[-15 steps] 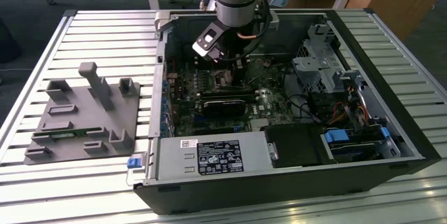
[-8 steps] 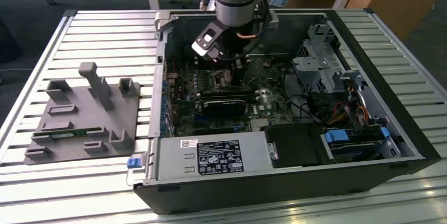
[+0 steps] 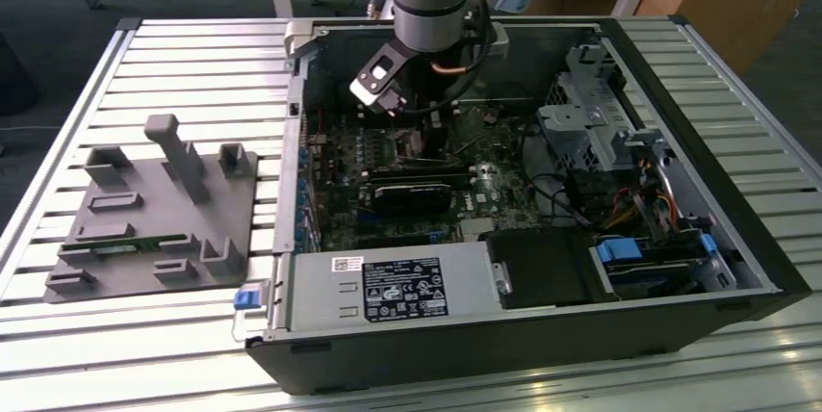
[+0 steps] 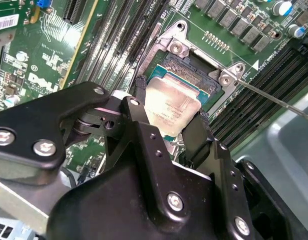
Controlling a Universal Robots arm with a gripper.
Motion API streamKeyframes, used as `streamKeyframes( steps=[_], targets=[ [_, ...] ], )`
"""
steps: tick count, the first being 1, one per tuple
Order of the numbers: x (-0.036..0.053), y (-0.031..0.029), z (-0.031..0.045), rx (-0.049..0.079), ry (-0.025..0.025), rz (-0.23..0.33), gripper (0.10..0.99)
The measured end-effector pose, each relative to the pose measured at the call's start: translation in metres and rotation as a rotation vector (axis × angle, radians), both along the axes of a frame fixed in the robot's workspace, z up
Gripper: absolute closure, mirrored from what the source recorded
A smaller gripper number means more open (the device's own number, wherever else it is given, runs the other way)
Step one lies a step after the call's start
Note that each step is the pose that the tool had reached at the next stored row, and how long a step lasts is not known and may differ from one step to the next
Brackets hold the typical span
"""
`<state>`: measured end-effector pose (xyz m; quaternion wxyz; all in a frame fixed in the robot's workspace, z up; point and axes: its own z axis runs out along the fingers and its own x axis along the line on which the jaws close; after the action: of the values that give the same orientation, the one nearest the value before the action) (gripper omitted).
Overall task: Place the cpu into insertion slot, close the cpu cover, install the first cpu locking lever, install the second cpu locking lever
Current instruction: 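Place the cpu into insertion slot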
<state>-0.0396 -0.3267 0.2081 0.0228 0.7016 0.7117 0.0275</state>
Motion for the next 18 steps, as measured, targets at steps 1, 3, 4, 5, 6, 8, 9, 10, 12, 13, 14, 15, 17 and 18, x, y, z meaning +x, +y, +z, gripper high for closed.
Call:
streamKeyframes(
  steps=[1, 3, 4, 5, 6, 8, 9, 10, 12, 13, 14, 15, 17, 18],
  targets=[
    [-0.0001, 0.0003, -0.0003, 0.000, 0.0000, 0.000, 0.549],
    [-0.0003, 0.0009, -0.0004, 0.000, 0.0000, 0.000, 0.549],
    [-0.0003, 0.0013, -0.0004, 0.000, 0.0000, 0.000, 0.549],
    [-0.0004, 0.0017, -0.0004, 0.000, 0.0000, 0.000, 0.549],
    [-0.0006, 0.0020, -0.0005, 0.000, 0.0000, 0.000, 0.549],
    [-0.0001, 0.0060, -0.0049, 0.000, 0.0006, -0.017, 0.549],
    [-0.0001, 0.0060, -0.0049, 0.000, 0.0005, -0.017, 0.549],
    [-0.0001, 0.0060, -0.0048, 0.000, 0.0005, -0.017, 0.549],
    [-0.0003, 0.0060, -0.0044, 0.000, 0.0005, -0.017, 0.549],
    [-0.0003, 0.0060, -0.0044, 0.000, 0.0005, -0.017, 0.549],
    [-0.0003, 0.0060, -0.0044, 0.000, 0.0004, -0.017, 0.549],
    [-0.0004, 0.0060, -0.0044, 0.000, 0.0005, -0.017, 0.549],
    [-0.0005, 0.0060, -0.0044, 0.000, 0.0005, -0.017, 0.549],
    [-0.0005, 0.0060, -0.0044, 0.000, 0.0005, -0.017, 0.549]
  ],
)
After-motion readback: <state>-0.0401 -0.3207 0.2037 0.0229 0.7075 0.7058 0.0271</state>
